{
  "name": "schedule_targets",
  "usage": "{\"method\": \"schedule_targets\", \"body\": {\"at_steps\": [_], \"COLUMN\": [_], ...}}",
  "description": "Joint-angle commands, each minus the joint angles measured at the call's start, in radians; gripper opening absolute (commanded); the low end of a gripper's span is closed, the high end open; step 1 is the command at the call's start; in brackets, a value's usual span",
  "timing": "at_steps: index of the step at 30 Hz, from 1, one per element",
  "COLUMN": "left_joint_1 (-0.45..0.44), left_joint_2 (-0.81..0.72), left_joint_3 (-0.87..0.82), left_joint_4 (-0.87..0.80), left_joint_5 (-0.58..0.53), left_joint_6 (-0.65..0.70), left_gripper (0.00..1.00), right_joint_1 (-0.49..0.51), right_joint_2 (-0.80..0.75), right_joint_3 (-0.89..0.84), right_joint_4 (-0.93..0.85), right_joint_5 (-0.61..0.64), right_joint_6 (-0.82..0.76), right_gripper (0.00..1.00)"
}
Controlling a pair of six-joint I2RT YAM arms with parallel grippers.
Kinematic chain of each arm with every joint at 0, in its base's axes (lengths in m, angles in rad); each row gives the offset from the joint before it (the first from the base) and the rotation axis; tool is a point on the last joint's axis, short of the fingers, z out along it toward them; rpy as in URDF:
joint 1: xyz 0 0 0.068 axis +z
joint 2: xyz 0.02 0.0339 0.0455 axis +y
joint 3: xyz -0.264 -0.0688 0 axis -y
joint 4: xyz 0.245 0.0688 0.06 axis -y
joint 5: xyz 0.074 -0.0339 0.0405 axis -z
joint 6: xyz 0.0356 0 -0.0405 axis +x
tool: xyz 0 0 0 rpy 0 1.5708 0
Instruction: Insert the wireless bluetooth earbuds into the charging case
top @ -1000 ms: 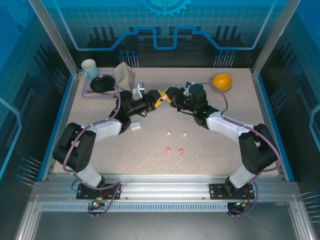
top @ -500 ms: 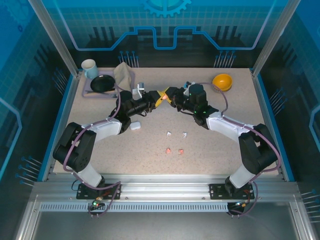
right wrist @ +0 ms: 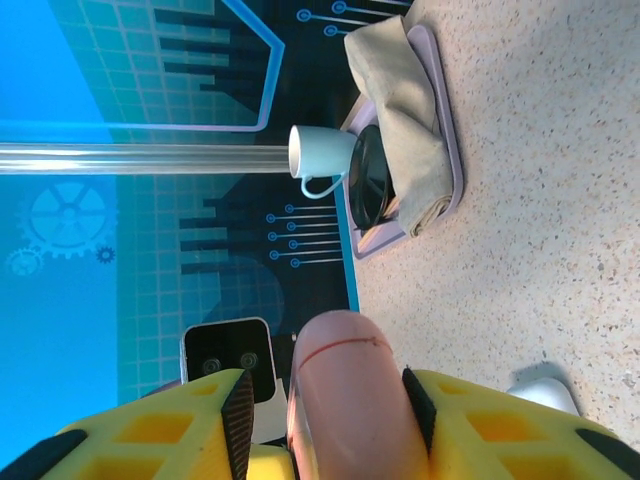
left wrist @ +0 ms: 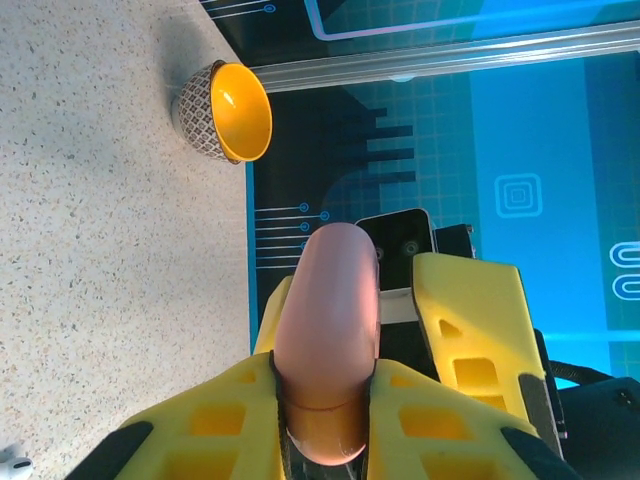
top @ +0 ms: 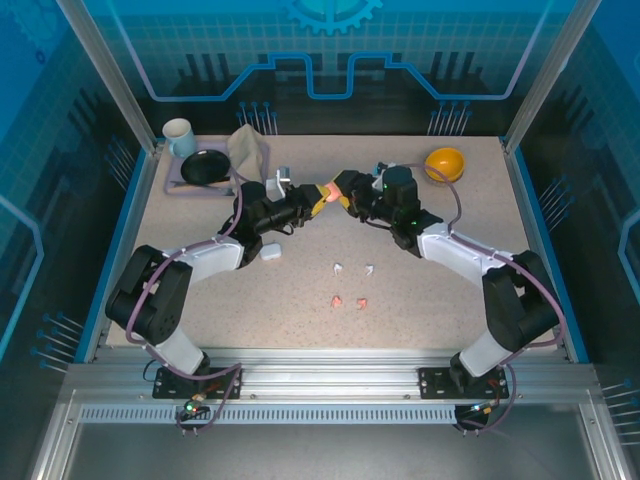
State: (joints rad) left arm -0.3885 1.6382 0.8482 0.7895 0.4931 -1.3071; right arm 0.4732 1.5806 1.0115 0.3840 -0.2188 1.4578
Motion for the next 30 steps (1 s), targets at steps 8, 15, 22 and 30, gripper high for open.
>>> {"method": "schedule_targets", "body": {"at_steps": [8,15,22,30], "left_joint_1": [-0.004,-0.004,-0.004,-0.004], "left_joint_2": [-0.030,-0.029,-0.024,-0.024], "left_joint_3": [0.028,0.042,0.052,0.057], "left_joint_4": [-0.040,-0.054,-0.059,-0.069], "left_joint_5": [0.027,0.033,0.036,0.040], "left_joint_6": [0.042,0.047,0.048,0.051], "left_gripper": [0.05,0.06,0.05,0.05], "right_joint_1": [-0.045,-0.044,-0.033,-0.015], "right_joint_2": [-0.030,-0.013,0.000,0.035], "right_joint_3": [-0.004,-0.004,0.006,0.038], "right_joint_4": [0.014,0.039,0.042,0.054], "right_joint_5": [-0.026,-0.056,-0.075,-0.108], "right_joint_6": [-0.022,-0.018,-0.031,-0.042], "right_gripper": [0.33,0.31,0.31,0.32]}}
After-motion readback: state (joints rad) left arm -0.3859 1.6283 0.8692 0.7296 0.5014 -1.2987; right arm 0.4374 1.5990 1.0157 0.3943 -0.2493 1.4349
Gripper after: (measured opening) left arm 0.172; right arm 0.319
